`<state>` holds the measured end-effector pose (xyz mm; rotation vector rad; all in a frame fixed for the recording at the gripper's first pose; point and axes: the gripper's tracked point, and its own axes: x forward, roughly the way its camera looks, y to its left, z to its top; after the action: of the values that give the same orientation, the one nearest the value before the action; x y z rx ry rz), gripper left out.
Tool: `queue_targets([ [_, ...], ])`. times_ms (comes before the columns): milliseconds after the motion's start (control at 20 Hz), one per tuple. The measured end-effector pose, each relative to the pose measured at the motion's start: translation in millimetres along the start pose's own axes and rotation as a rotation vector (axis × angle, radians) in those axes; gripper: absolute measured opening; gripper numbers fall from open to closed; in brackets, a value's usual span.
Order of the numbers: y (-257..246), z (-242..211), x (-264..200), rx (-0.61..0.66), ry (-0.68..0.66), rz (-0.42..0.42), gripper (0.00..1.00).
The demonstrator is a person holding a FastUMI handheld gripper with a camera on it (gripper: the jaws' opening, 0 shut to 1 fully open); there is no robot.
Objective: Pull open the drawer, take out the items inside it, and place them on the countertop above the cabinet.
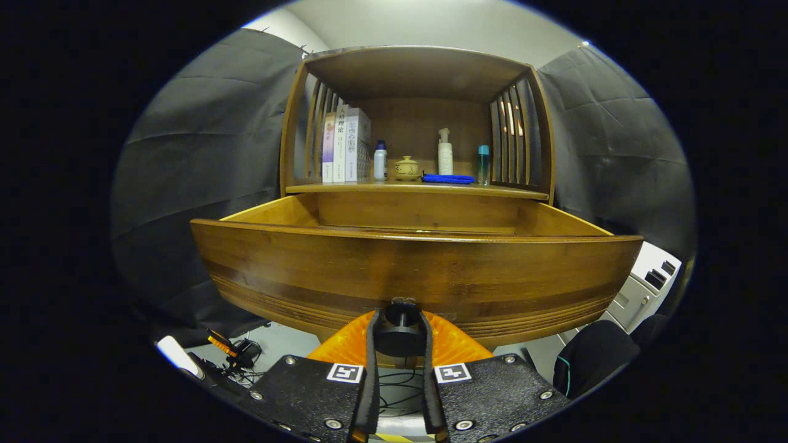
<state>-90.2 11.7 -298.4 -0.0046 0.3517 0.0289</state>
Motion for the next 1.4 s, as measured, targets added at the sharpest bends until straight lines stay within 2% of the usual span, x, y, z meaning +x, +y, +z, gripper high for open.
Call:
queue_targets([
  [300, 5, 5, -14, 0.028, -0.014, 0.005, 0.66],
  [450, 10, 57, -38, 0.010, -0.183, 0.032, 0.84],
  [550, 9, 87, -46, 0.030, -0.217, 0.023, 0.97],
  [700, -4, 139, -49, 0.049, -0.254, -0.024, 0.97],
  [900, -21, 188, -44, 0.077, -0.277, -0.074, 0.97],
  [1050, -30, 206, -31, 0.099, -0.205, -0.101, 0.97],
  [1250, -47, 221, -19, 0.020, -0.109, -0.149, 0.97],
  [1400, -38, 228, -12, 0.101, -0.110, -0.110, 0.97],
])
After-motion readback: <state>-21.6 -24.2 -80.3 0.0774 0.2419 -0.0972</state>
